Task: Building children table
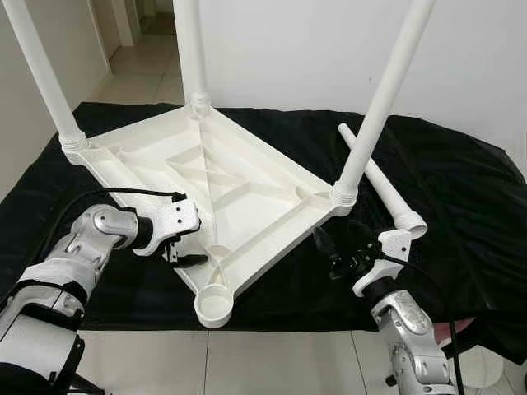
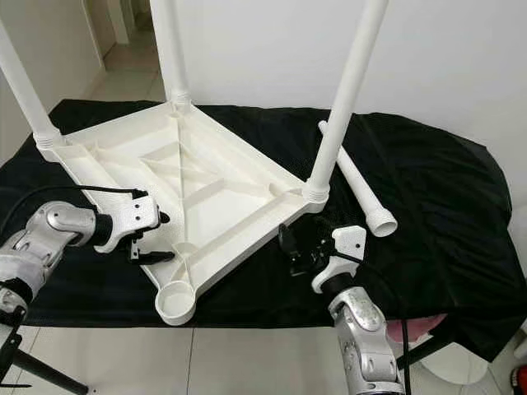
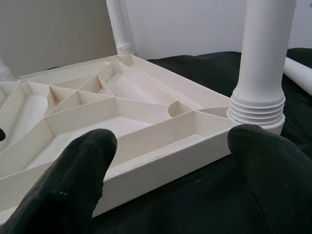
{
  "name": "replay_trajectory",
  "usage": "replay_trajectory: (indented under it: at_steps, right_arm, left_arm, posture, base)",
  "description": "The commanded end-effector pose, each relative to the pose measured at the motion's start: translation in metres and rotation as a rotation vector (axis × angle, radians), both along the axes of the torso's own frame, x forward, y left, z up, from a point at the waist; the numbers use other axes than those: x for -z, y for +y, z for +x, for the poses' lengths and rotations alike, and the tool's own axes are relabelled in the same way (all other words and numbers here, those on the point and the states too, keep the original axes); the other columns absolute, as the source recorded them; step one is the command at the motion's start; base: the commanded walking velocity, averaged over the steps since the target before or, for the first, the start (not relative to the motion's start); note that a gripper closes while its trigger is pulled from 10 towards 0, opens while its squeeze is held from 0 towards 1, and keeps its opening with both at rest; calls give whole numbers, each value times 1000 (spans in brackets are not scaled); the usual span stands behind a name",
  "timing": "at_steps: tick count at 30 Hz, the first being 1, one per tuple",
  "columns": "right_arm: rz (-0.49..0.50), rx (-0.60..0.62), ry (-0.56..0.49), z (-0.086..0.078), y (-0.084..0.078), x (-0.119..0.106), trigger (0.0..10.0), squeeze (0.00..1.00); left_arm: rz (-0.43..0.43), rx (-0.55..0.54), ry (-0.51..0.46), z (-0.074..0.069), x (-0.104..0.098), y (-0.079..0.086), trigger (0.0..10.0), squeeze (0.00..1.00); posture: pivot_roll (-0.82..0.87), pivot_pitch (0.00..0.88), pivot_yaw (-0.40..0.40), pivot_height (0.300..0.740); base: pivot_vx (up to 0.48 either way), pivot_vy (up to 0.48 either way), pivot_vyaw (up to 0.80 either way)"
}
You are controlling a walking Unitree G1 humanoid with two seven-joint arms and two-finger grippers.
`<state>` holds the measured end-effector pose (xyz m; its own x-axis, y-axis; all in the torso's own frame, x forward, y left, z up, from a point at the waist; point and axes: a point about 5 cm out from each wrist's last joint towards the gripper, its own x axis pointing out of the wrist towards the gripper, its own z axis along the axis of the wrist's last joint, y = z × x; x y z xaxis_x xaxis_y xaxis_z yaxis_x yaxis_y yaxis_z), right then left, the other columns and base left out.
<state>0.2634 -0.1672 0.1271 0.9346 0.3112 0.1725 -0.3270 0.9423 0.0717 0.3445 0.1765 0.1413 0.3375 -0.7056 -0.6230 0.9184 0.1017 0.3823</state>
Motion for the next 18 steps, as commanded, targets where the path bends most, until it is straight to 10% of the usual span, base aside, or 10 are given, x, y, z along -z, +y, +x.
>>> replay_trajectory:
  at_steps: [1,16,17,18]
  right_arm:
    - [-13,19,-14,-3,-4,-1,10000,0]
    - [-22,36,-16,-3,-7,-3,10000,0]
    - [-24,36,-16,-3,-8,-3,10000,0]
    - [-24,36,-16,-3,-8,-3,10000,0]
  left_arm:
    - [75,140,145,-11,14,-4,10000,0]
    - [60,221,288,-17,17,-4,10000,0]
    - [50,222,319,-17,17,-3,5961,0]
    - [50,222,319,-17,17,-3,5961,0]
  posture:
    - [-38,0,11,740]
    - [-42,0,25,740]
    - [-42,0,25,740]
    - [-42,0,25,740]
  base:
    - [0,0,0]
    - [0,0,0]
    - [0,0,0]
    - [0,0,0]
